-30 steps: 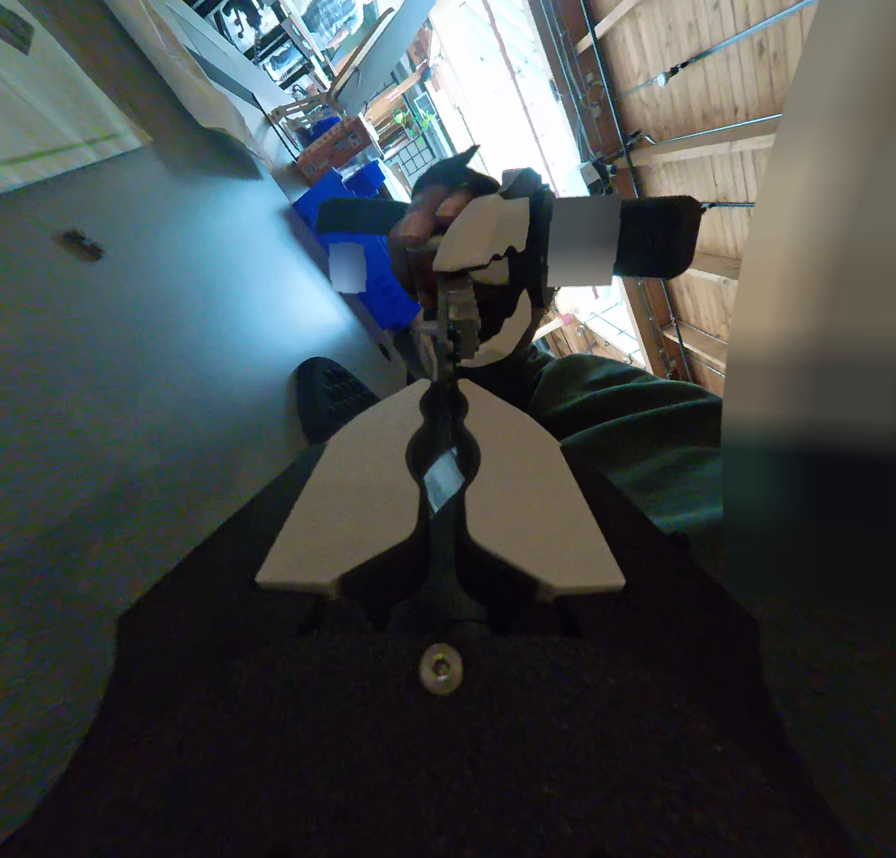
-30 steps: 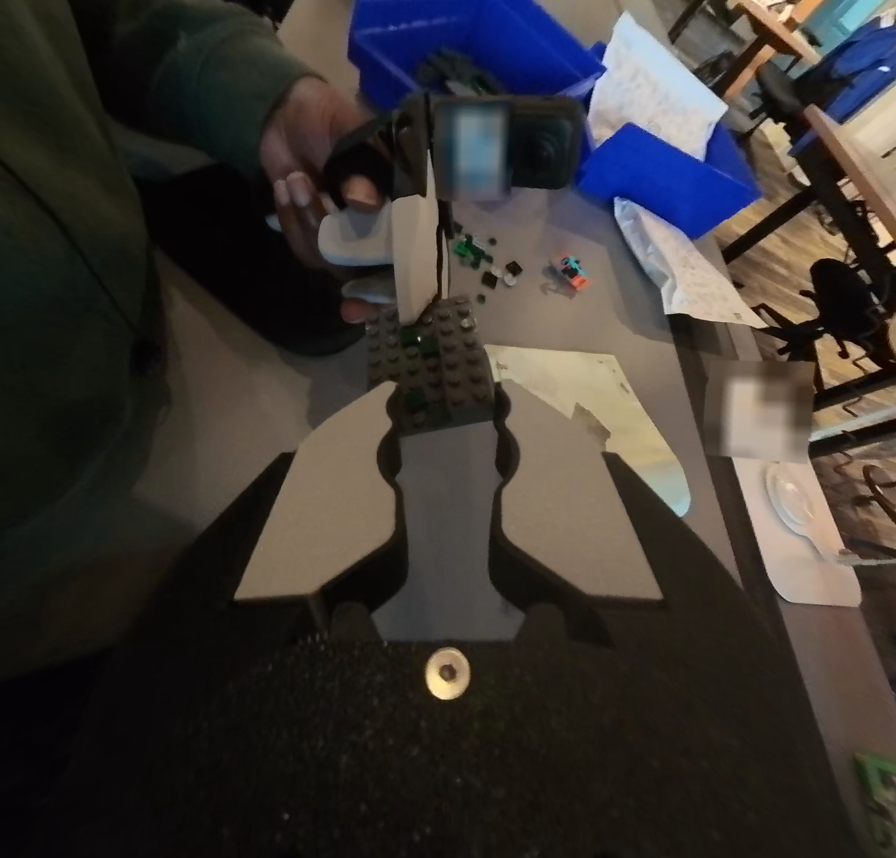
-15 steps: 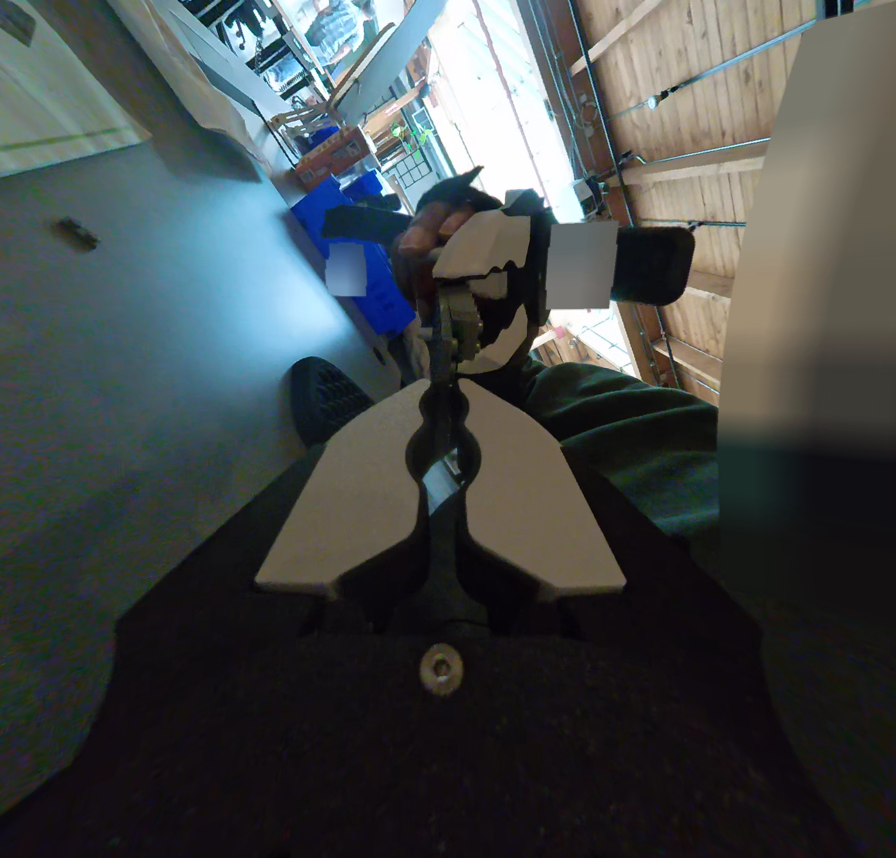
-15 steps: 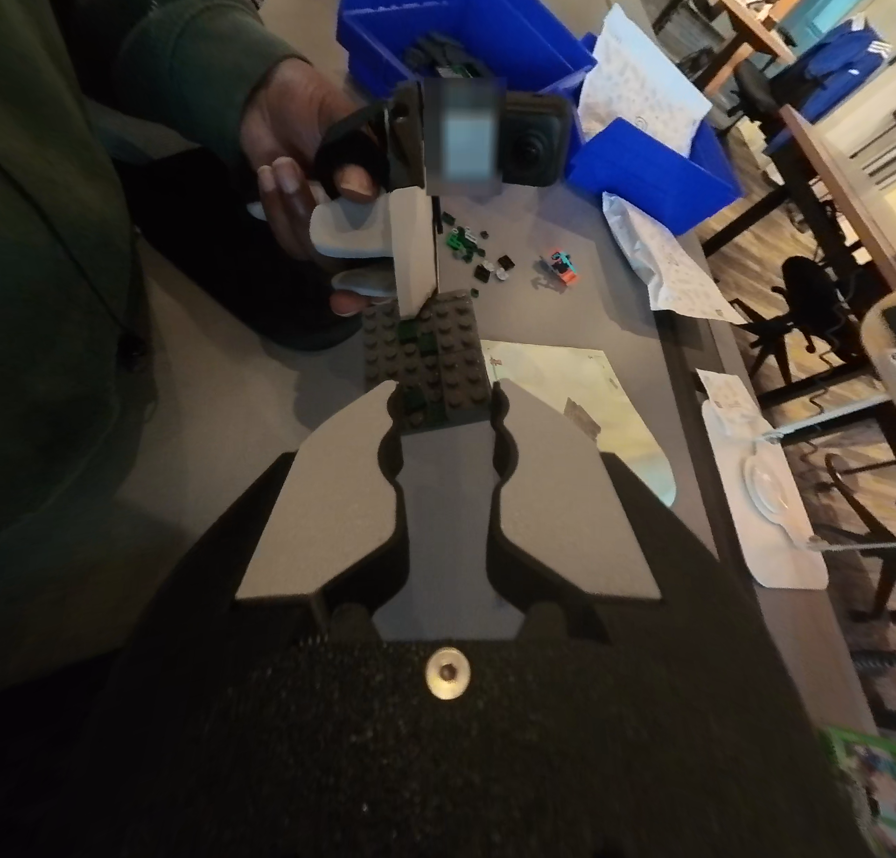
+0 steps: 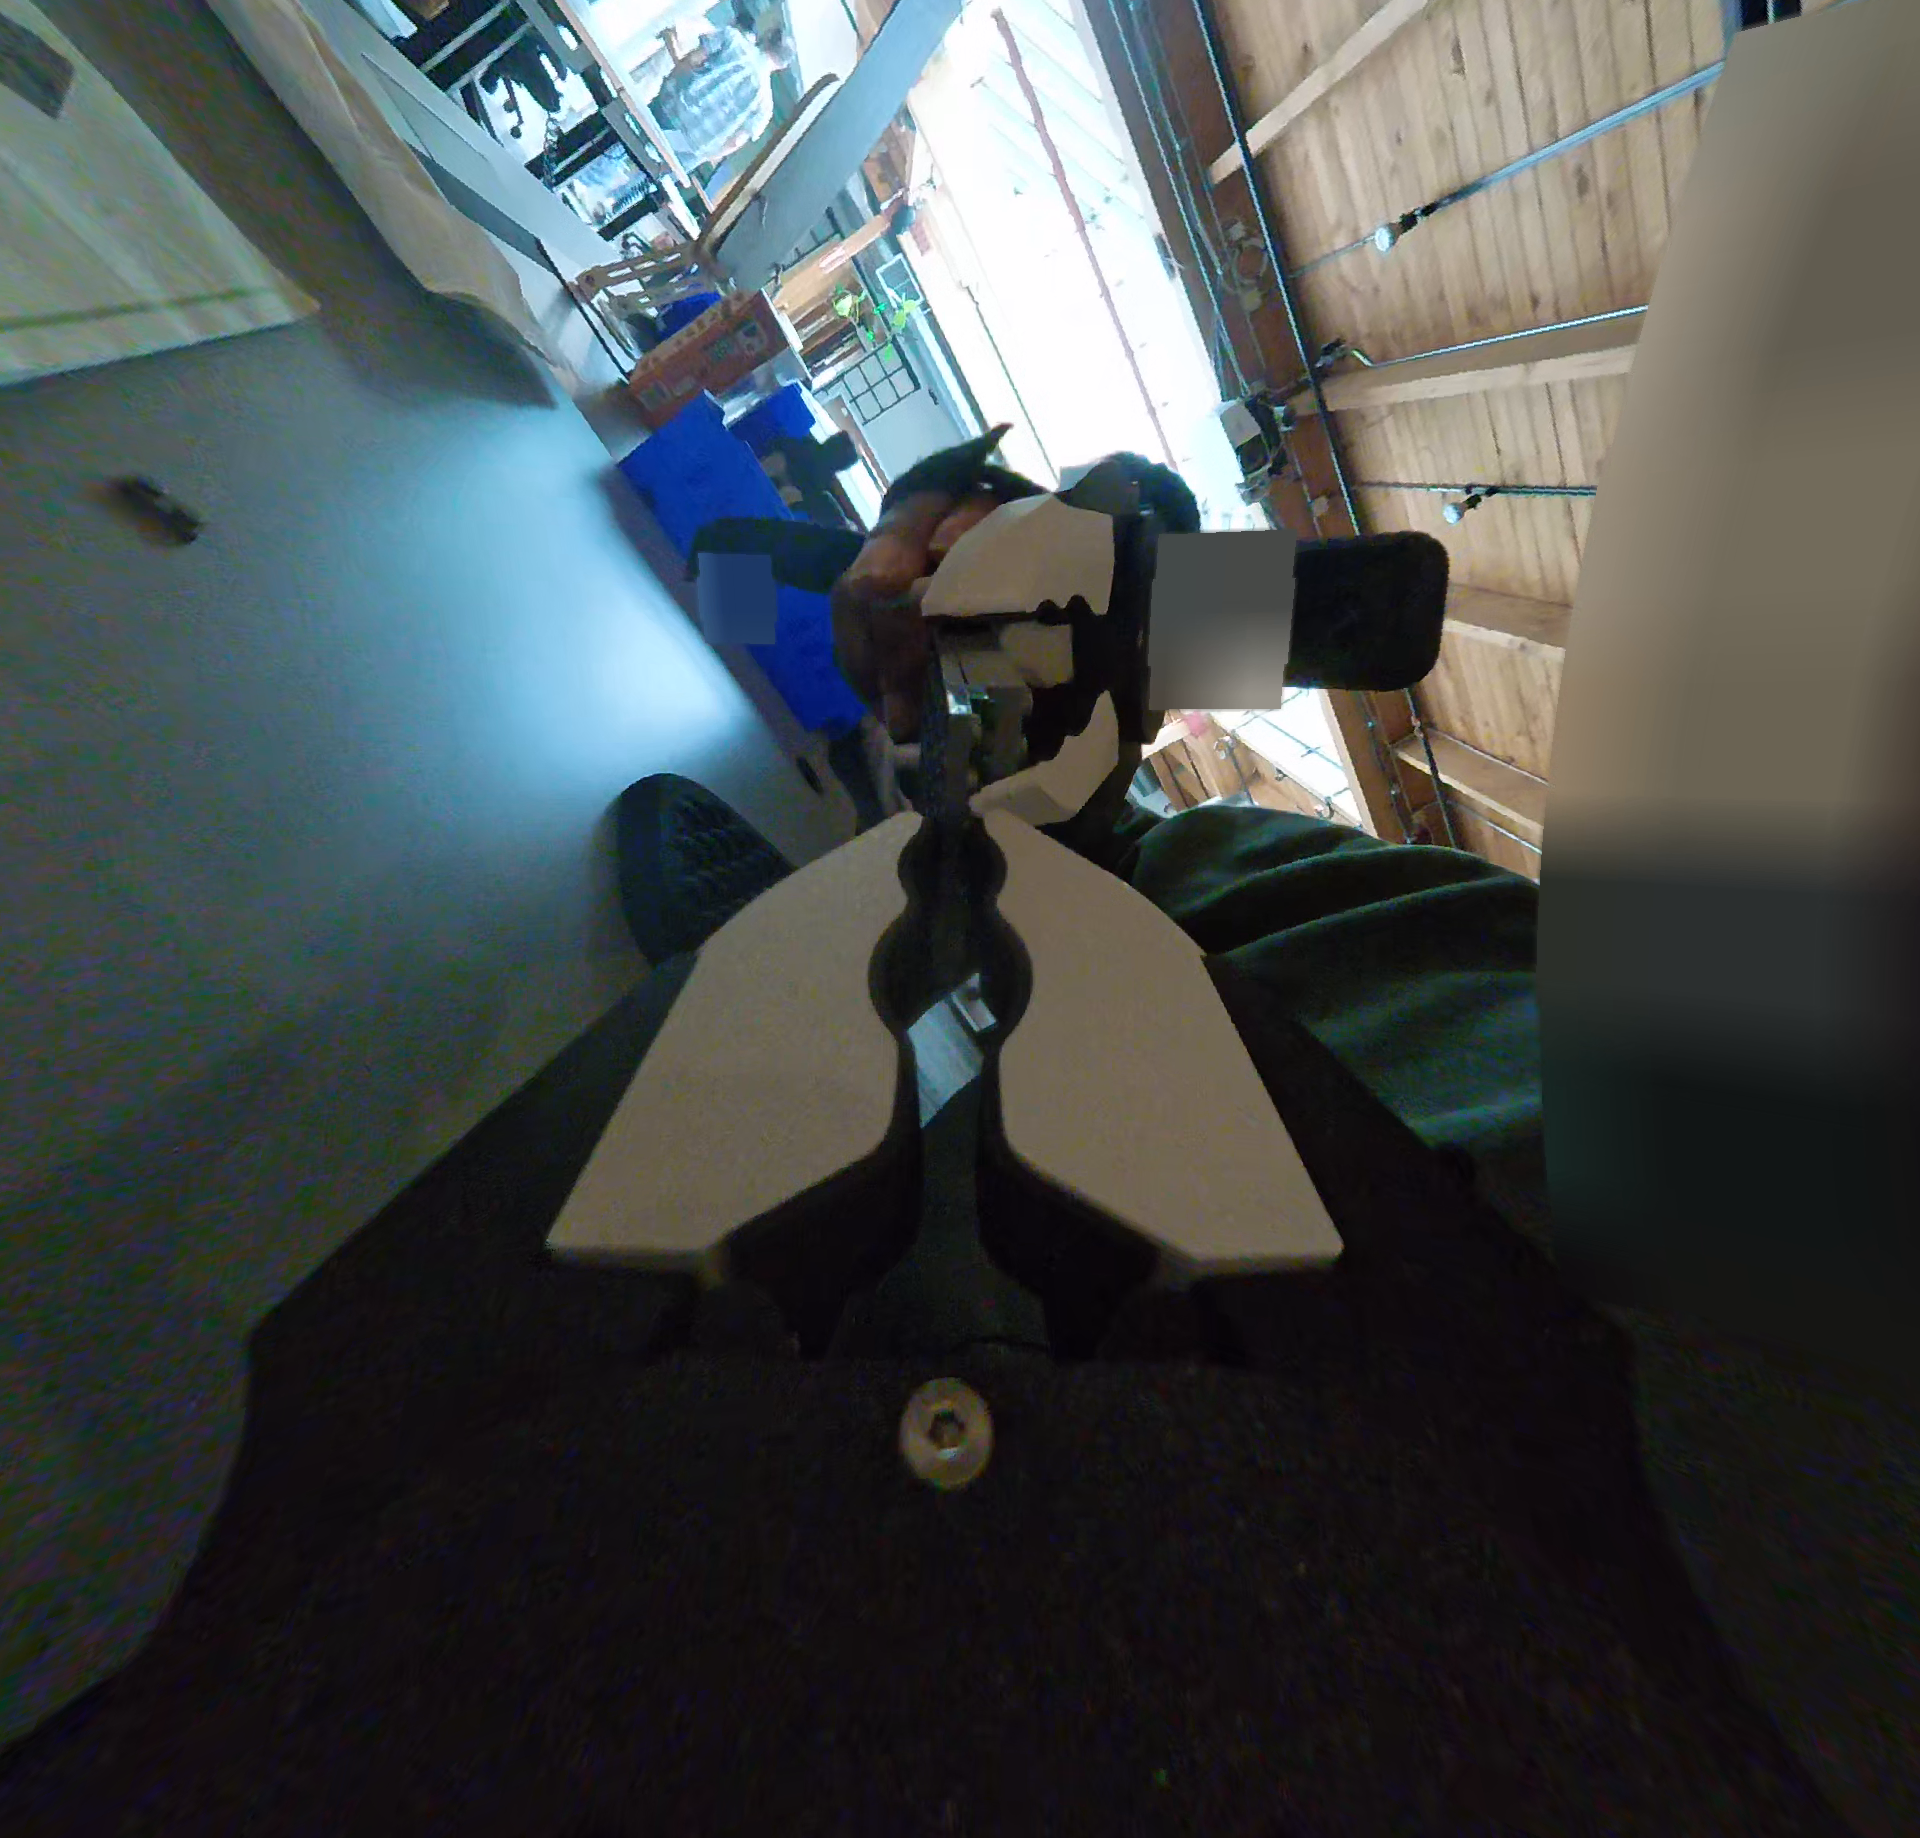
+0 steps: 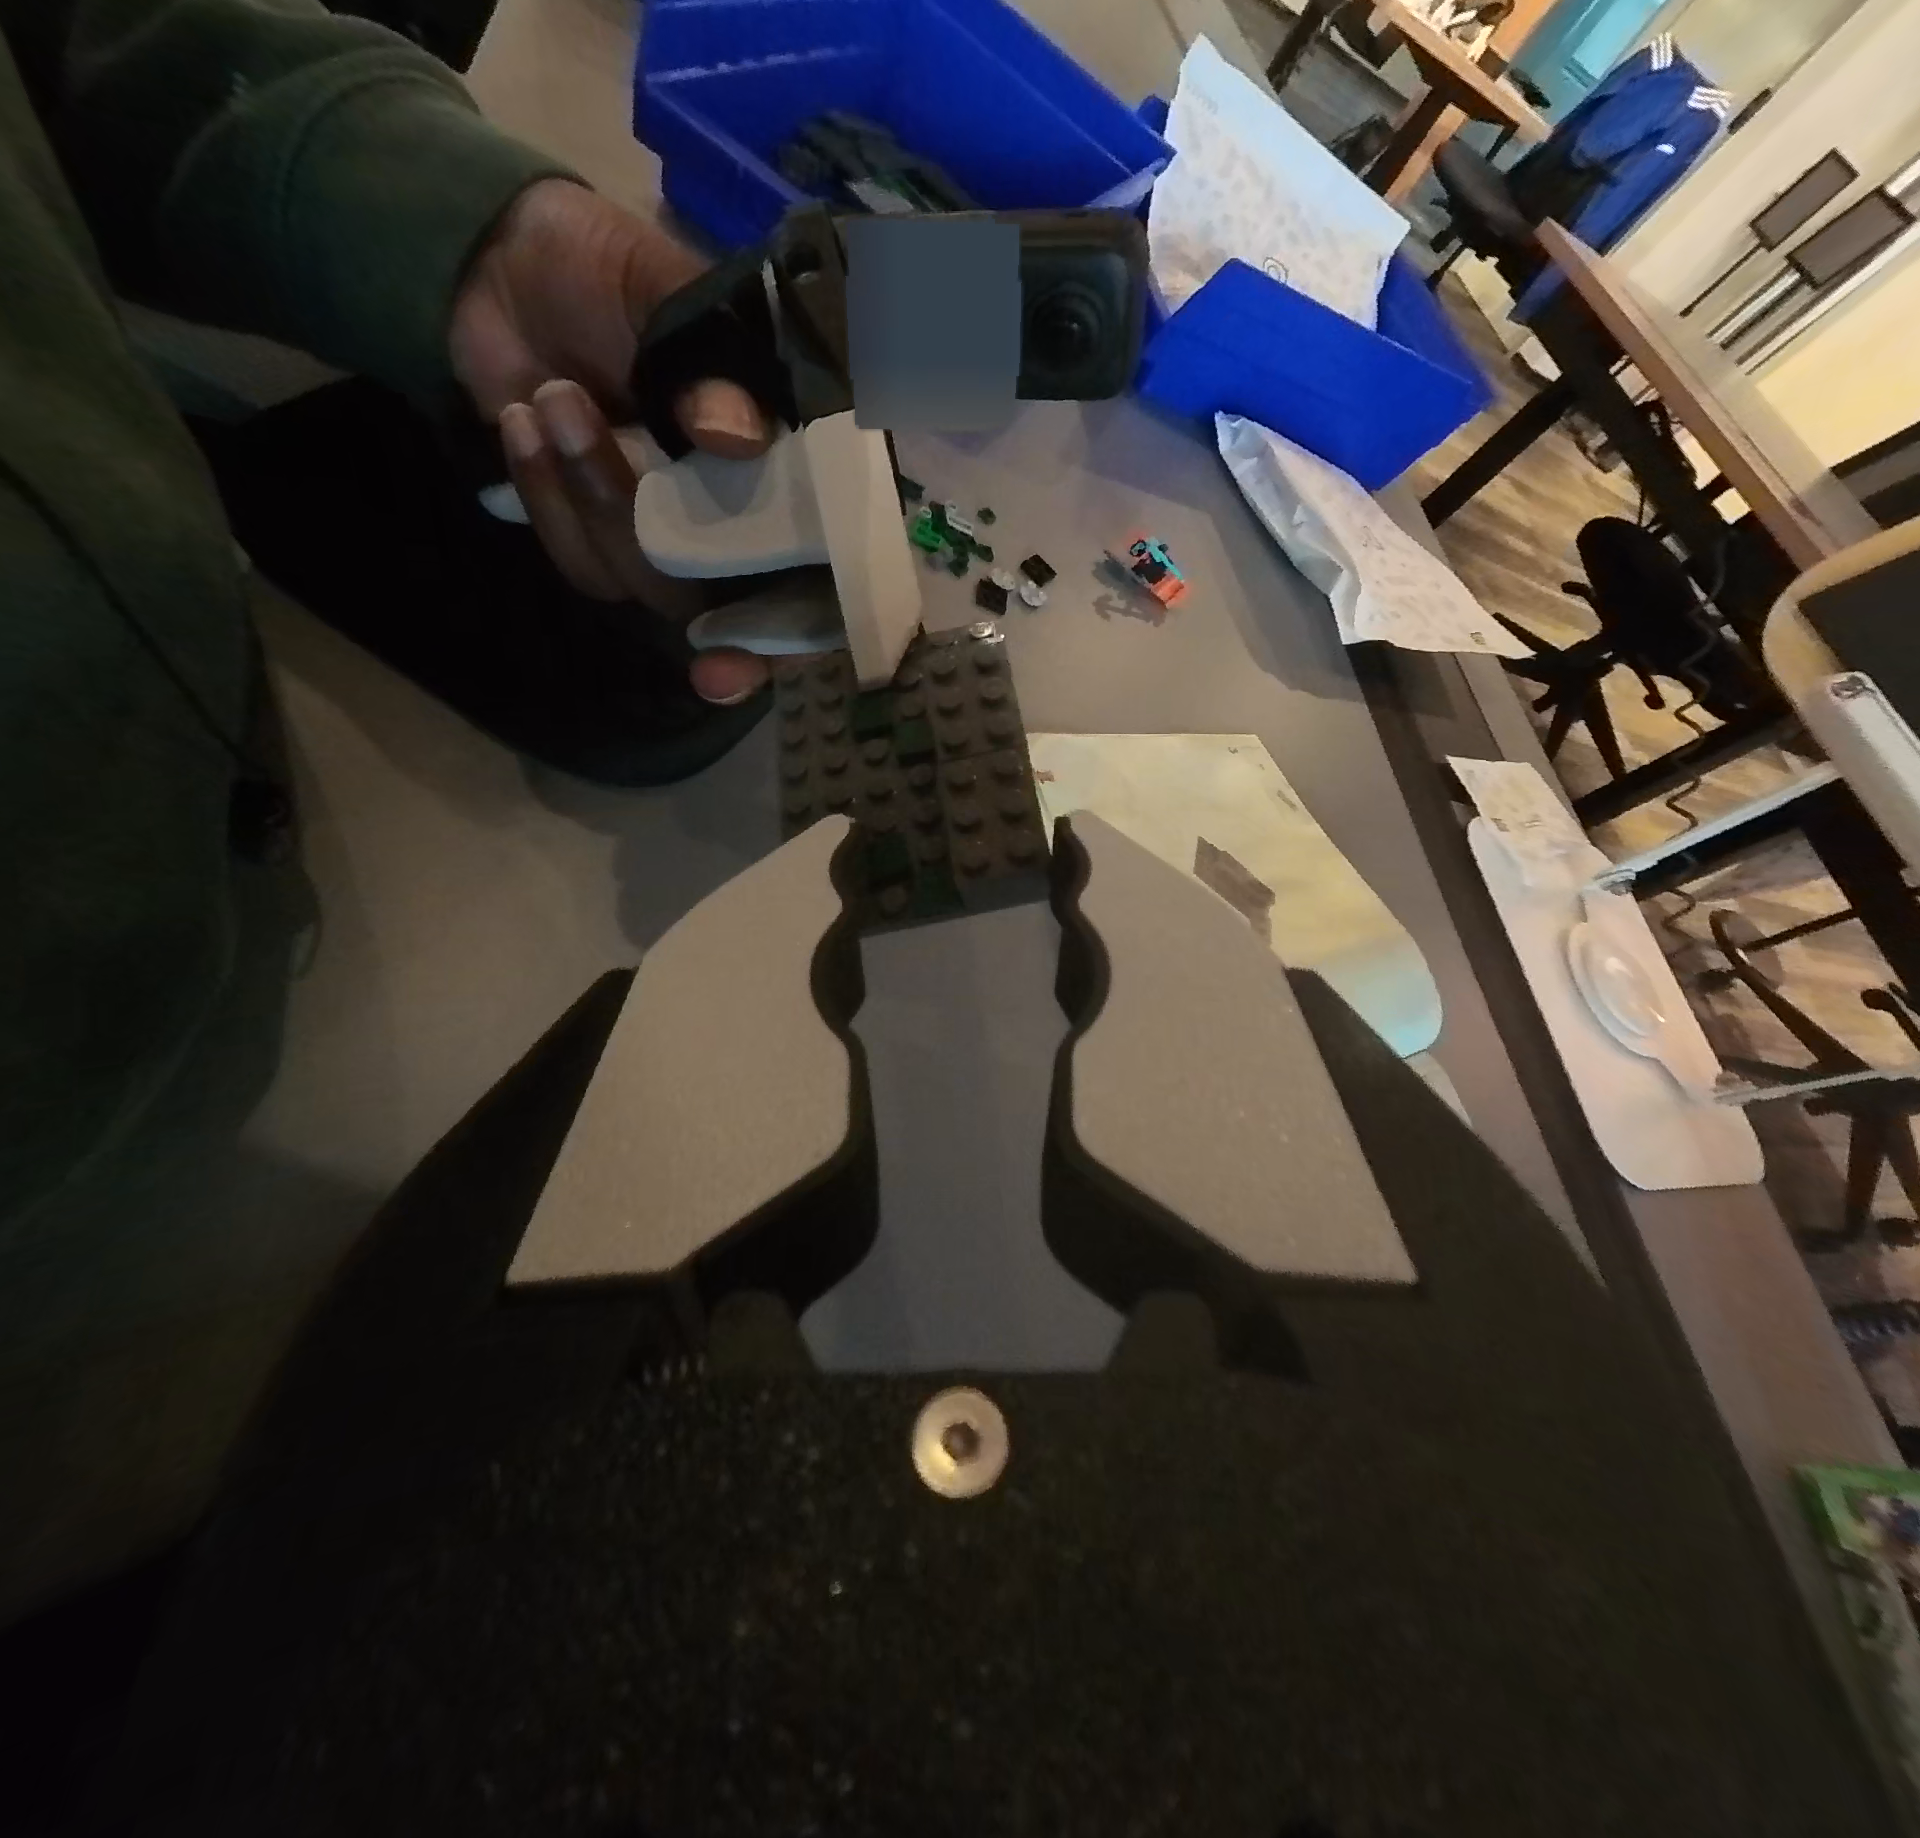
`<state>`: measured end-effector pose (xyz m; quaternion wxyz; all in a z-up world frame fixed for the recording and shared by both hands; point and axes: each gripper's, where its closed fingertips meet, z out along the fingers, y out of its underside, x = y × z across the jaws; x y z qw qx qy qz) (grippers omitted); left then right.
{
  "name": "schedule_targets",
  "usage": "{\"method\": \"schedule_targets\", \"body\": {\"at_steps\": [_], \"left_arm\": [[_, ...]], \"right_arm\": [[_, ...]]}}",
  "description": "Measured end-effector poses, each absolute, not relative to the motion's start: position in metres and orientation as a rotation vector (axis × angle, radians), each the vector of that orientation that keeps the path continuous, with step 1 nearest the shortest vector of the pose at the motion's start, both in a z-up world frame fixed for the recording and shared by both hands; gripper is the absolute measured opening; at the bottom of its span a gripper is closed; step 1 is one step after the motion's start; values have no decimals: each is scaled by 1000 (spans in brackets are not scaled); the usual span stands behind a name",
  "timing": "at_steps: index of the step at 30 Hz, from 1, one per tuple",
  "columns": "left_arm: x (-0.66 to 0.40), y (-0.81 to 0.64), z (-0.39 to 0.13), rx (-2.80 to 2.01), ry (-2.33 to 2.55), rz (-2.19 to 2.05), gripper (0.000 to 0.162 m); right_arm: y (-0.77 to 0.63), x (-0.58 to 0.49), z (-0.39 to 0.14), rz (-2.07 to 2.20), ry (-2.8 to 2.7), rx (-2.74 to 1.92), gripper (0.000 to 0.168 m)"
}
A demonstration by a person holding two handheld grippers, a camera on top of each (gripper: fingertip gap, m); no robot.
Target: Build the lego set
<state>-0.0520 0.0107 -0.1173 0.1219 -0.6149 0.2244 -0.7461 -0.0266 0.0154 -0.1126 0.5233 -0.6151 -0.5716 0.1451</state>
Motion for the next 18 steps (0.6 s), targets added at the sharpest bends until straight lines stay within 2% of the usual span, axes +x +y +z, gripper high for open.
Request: {"method": "schedule_targets", "body": {"at_steps": [14, 15, 16, 18], "left_arm": [[-52, 9, -120, -1794, 641, -2174, 5], [-51, 7, -121, -1799, 655, -2175, 6], [-51, 6, -120, -1789, 639, -2192, 5], [-50, 10, -120, -1804, 638, -2141, 4]], "right_arm": [[15, -28, -114, 363, -1321, -1485, 33], [15, -27, -112, 365, -1310, -1477, 30], [15, -26, -110, 369, -1308, -1471, 18], [14, -25, -110, 326, -1333, -1450, 17]]}}
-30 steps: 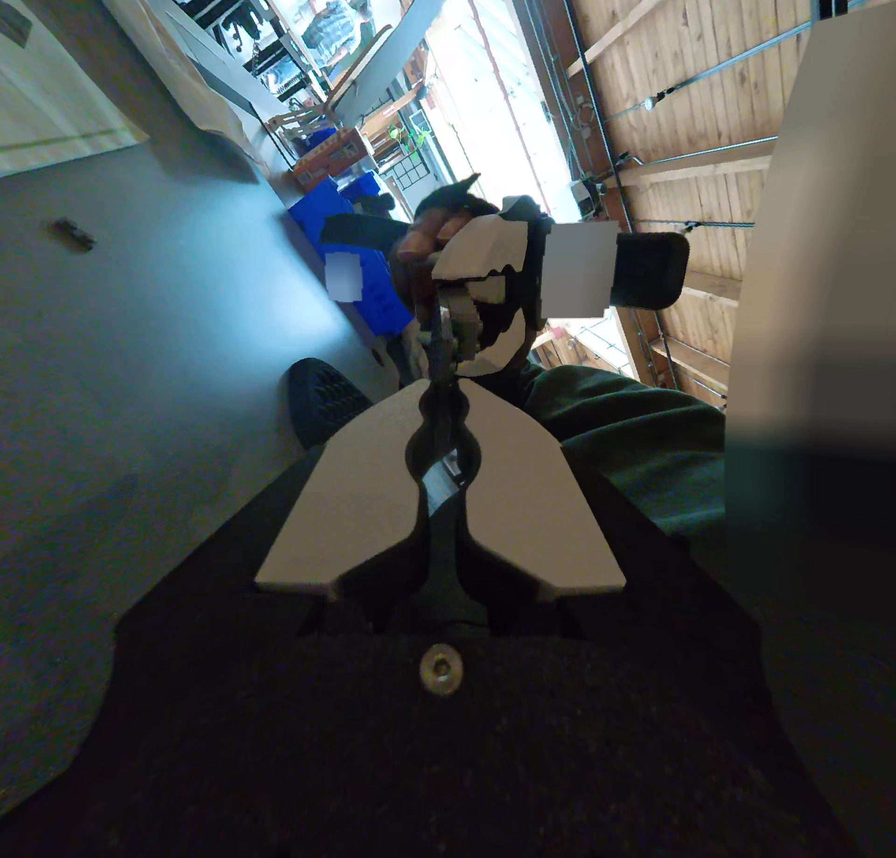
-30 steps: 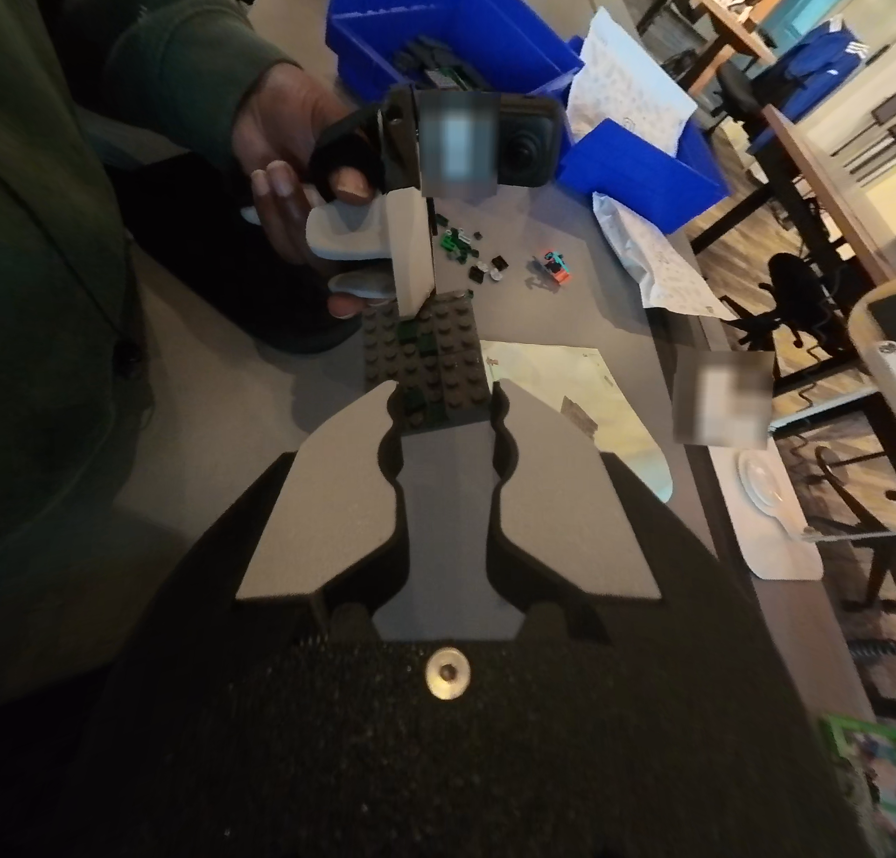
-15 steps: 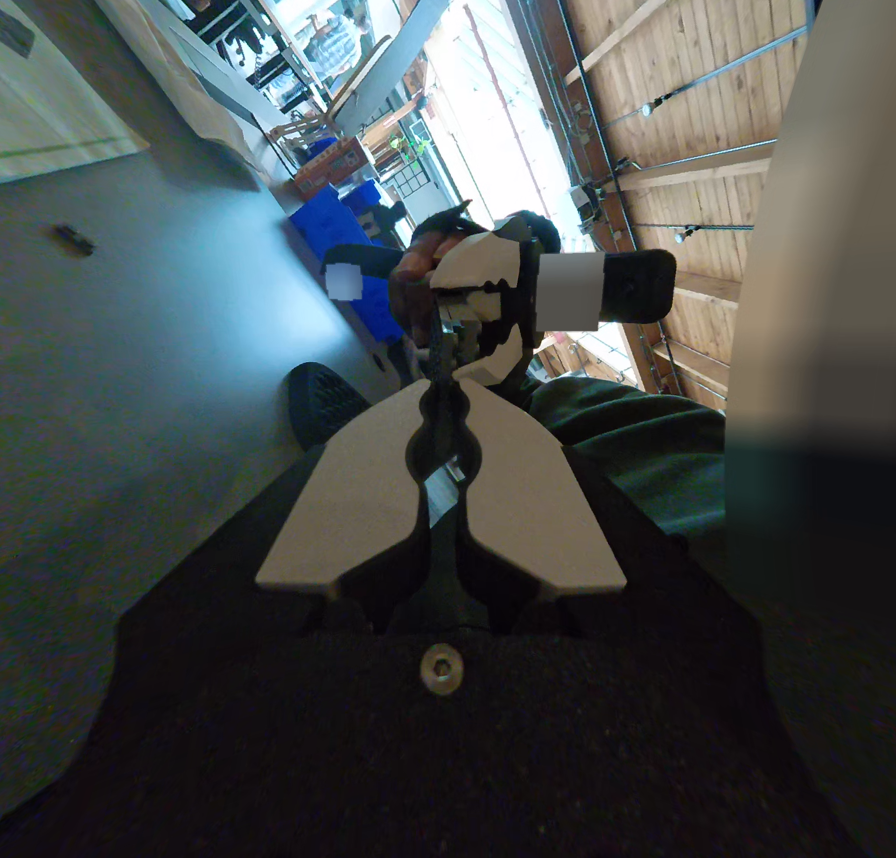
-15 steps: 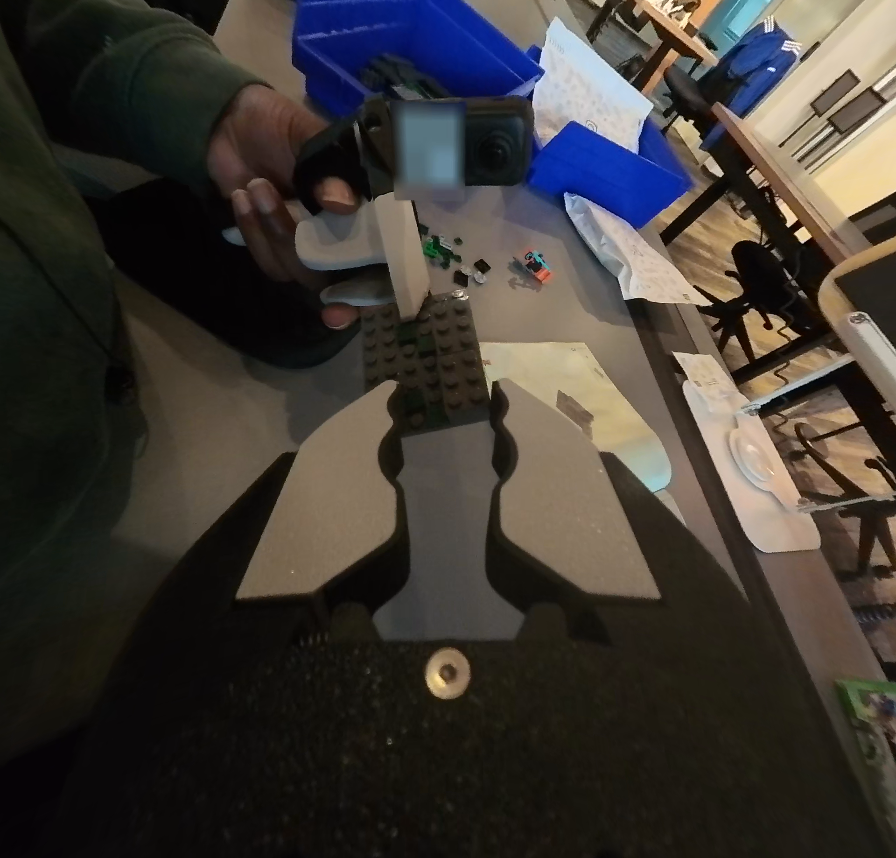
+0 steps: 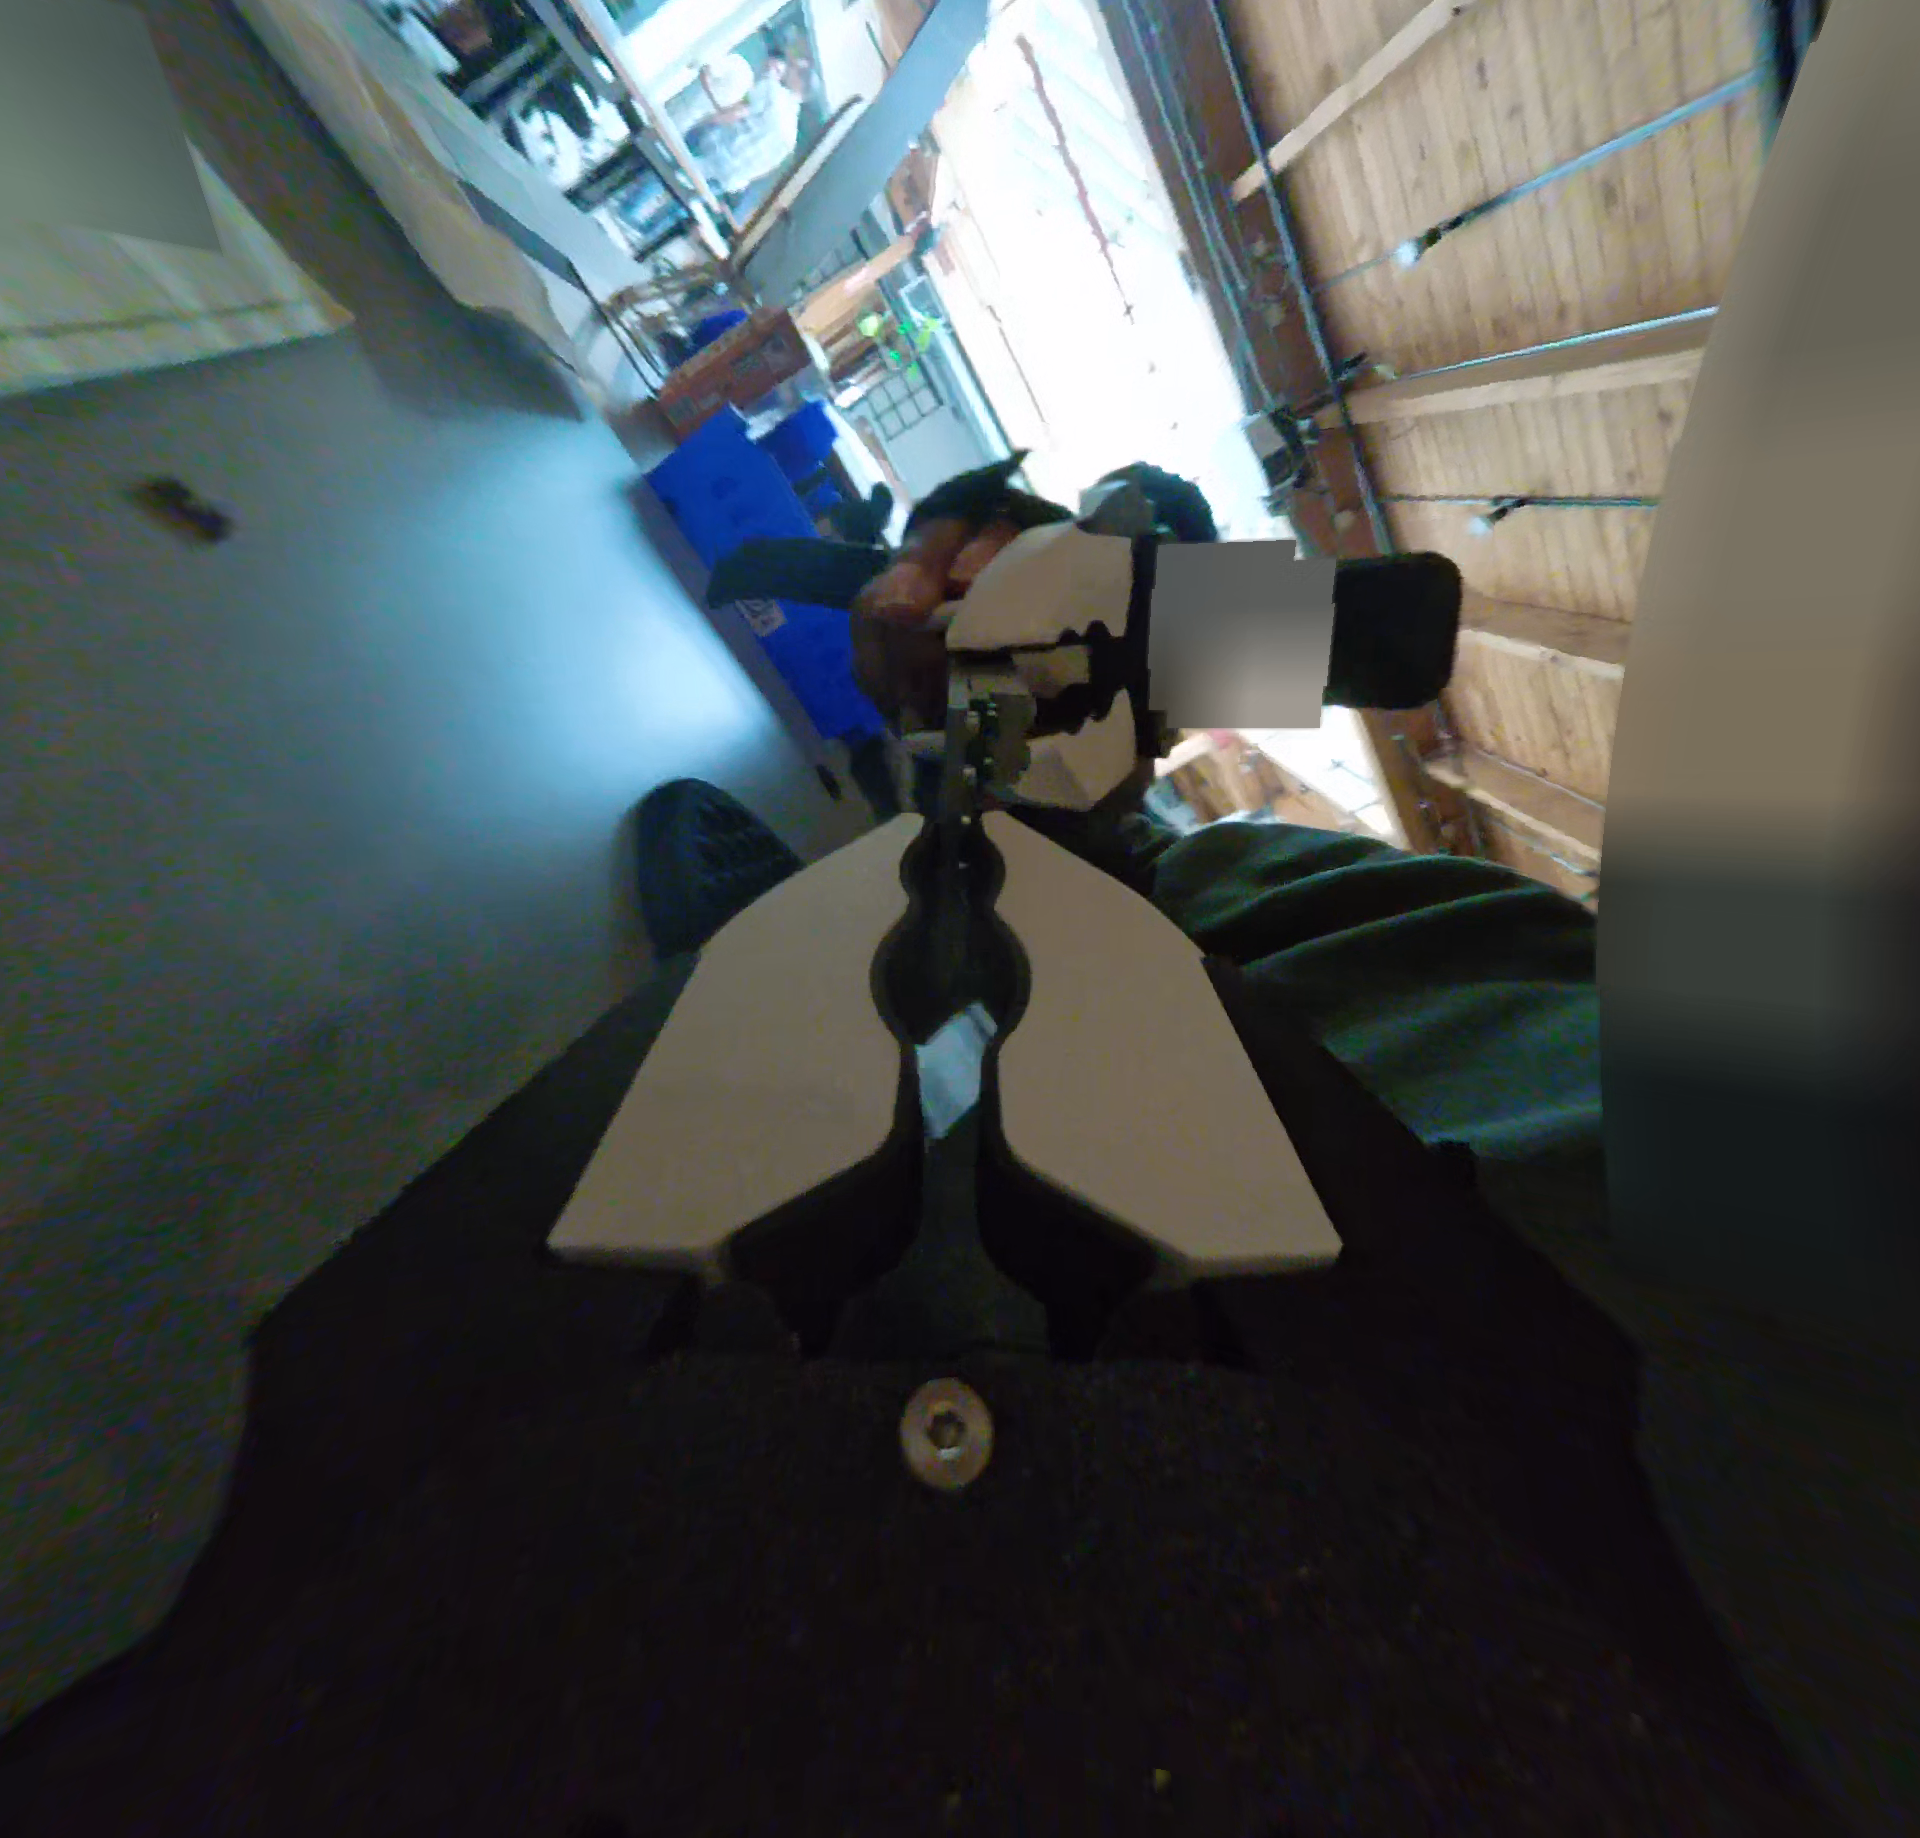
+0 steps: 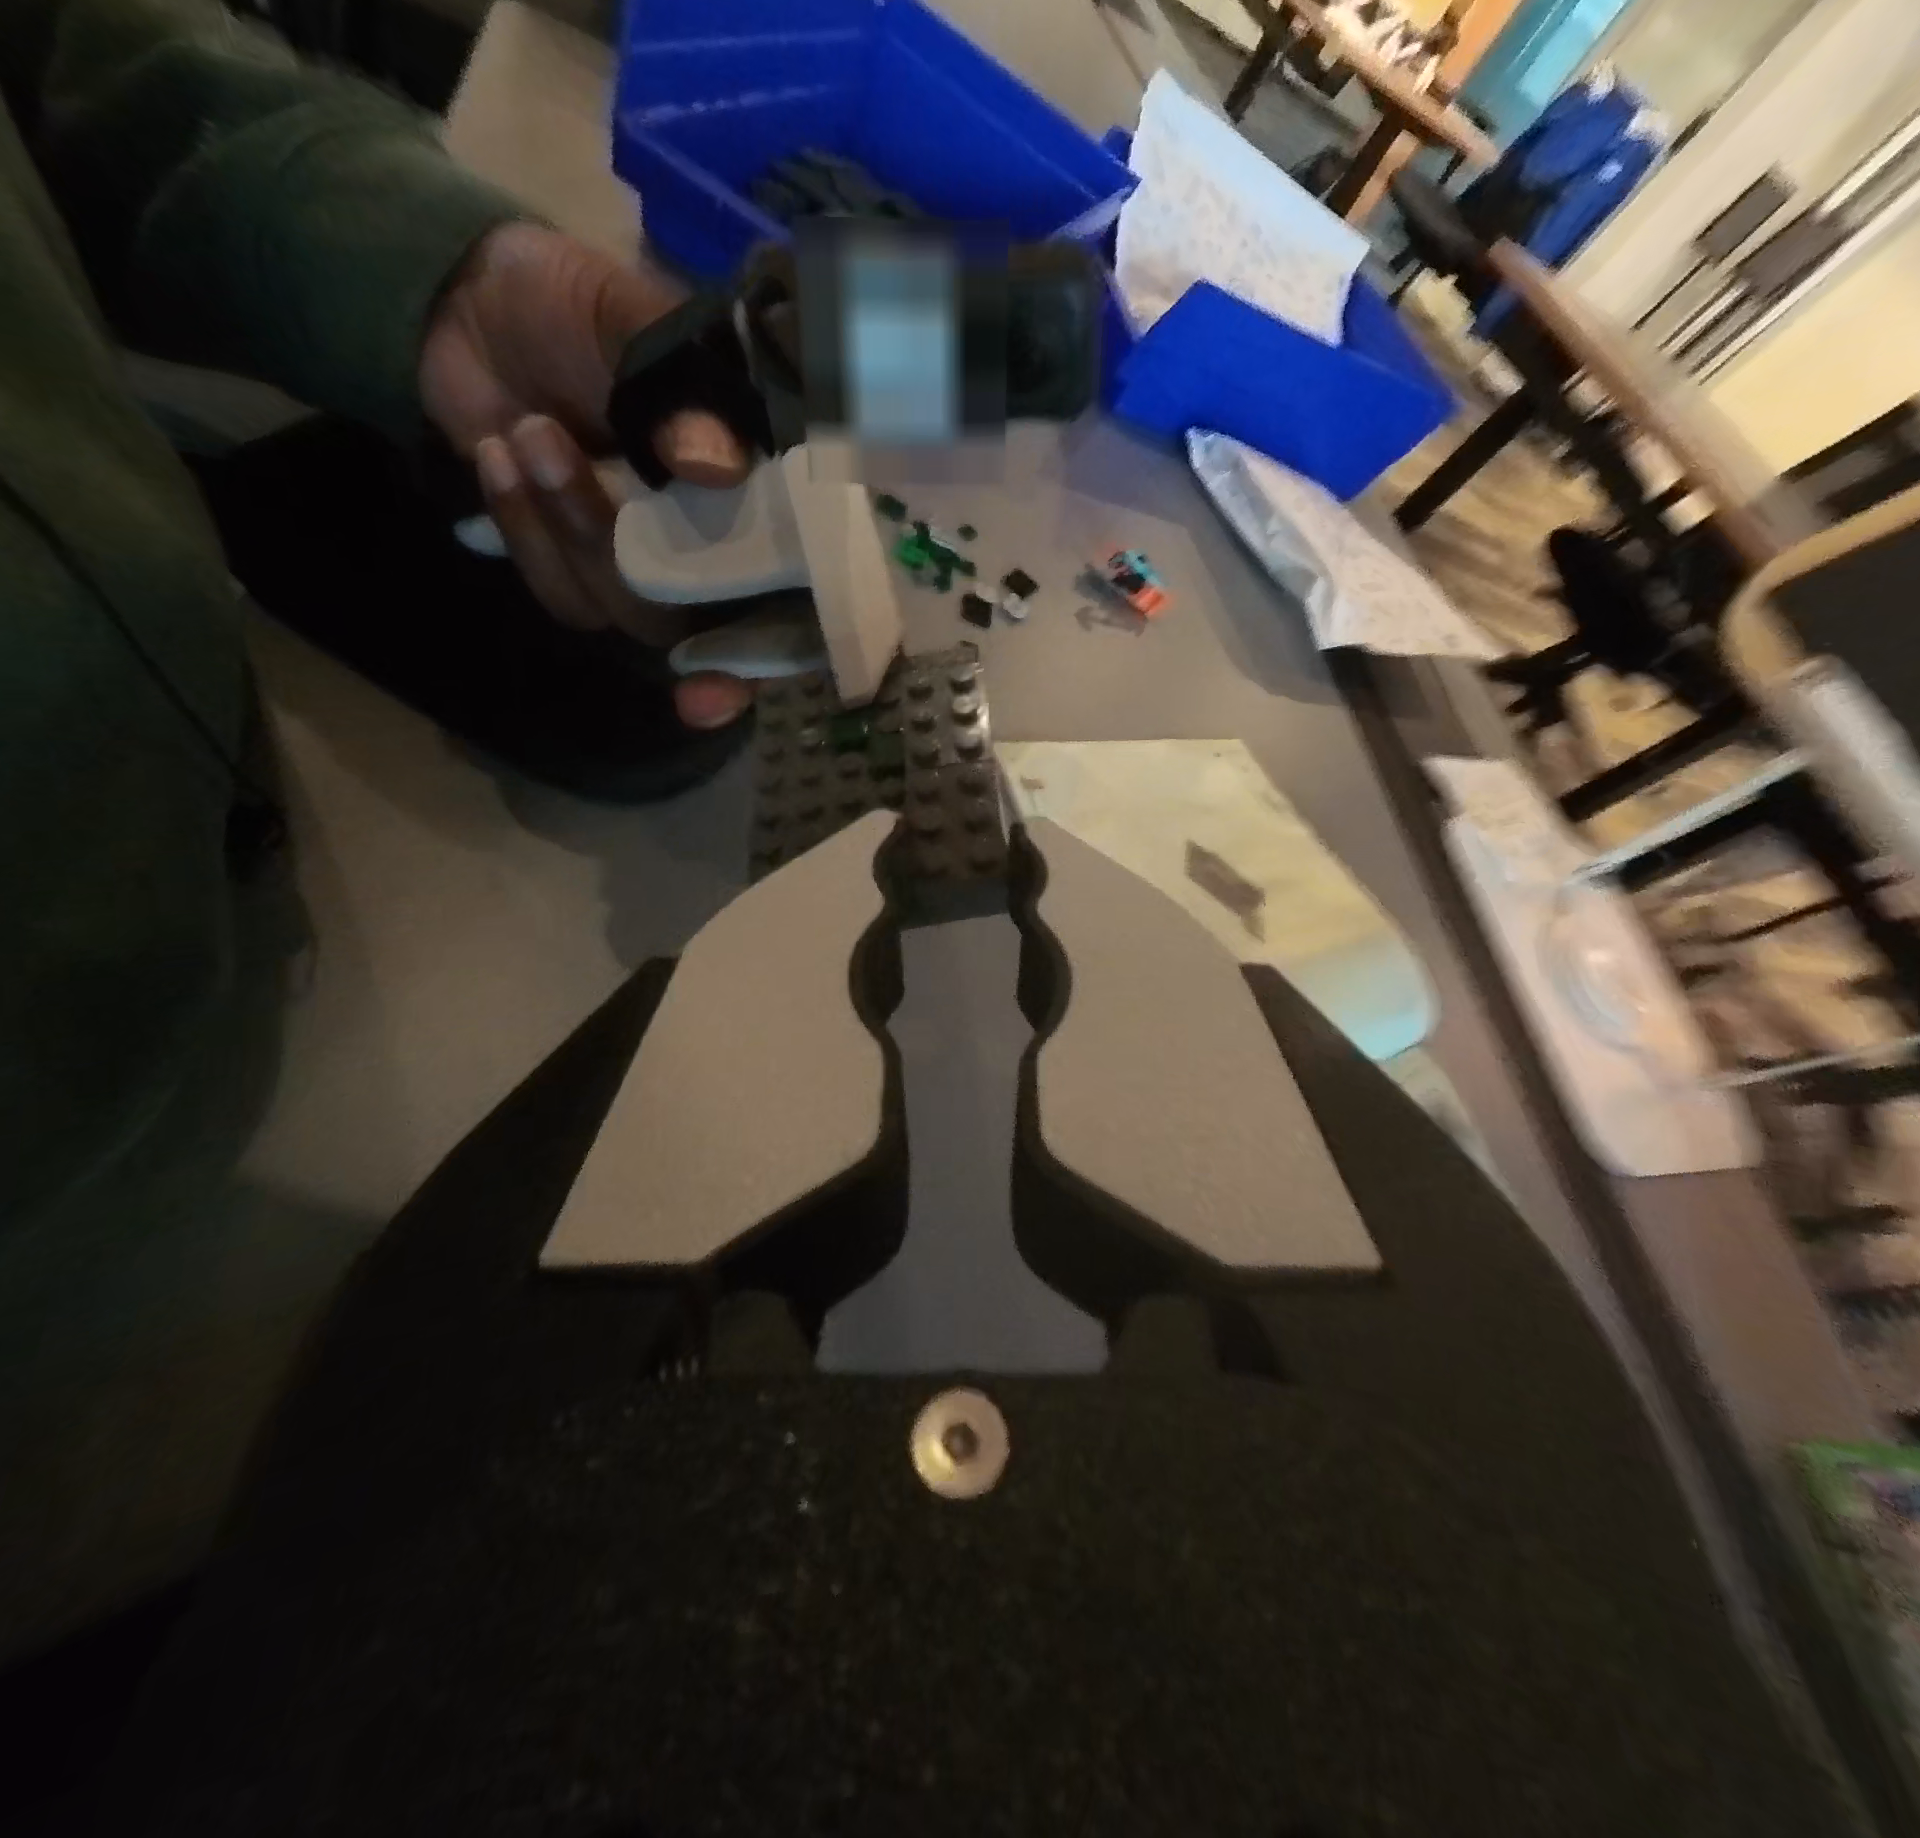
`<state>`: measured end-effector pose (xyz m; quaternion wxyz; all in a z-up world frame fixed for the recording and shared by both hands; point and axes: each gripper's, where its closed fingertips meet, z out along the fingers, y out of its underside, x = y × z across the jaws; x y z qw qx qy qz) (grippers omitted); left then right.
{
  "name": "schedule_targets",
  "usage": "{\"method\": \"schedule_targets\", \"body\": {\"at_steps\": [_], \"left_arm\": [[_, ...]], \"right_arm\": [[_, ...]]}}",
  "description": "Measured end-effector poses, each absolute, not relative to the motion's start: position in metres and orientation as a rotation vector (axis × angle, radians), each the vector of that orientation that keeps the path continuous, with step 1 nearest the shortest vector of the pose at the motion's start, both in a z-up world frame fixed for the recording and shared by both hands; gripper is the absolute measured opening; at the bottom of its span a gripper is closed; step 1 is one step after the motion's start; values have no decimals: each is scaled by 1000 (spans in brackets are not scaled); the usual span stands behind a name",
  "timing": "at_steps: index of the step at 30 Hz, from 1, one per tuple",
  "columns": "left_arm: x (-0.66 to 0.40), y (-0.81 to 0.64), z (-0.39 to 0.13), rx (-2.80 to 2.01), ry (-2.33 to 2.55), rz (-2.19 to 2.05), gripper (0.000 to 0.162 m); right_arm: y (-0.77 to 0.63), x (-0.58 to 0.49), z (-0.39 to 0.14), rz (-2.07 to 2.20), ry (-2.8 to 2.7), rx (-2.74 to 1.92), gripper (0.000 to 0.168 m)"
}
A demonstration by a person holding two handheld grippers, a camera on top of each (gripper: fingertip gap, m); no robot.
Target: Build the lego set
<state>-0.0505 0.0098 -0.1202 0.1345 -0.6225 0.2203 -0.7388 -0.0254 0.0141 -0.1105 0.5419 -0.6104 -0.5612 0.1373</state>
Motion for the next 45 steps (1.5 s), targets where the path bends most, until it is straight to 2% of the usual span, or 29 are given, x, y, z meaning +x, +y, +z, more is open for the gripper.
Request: {"method": "schedule_targets", "body": {"at_steps": [3, 5, 18, 41, 42, 43, 45], "left_arm": [[-50, 12, -105, -1756, 699, -2132, 5], [-49, 18, -101, -1749, 702, -2115, 5], [-44, 20, -109, -1796, 587, -2181, 4], [-45, 16, -110, -1789, 549, -2207, 5], [-45, 15, -111, -1792, 556, -2211, 5], [-45, 13, -110, -1783, 551, -2234, 5], [-45, 13, -110, -1783, 559, -2218, 5]], "right_arm": [[14, -24, -94, 372, -1262, -1446, 18], [17, -22, -87, 355, -1245, -1431, 31], [21, -19, -100, 357, -1312, -1468, 37], [23, -21, -103, 285, -1243, -1486, 32], [23, -20, -101, 279, -1237, -1476, 29], [22, -19, -99, 281, -1242, -1466, 18], [18, -19, -98, 278, -1271, -1456, 17]]}}
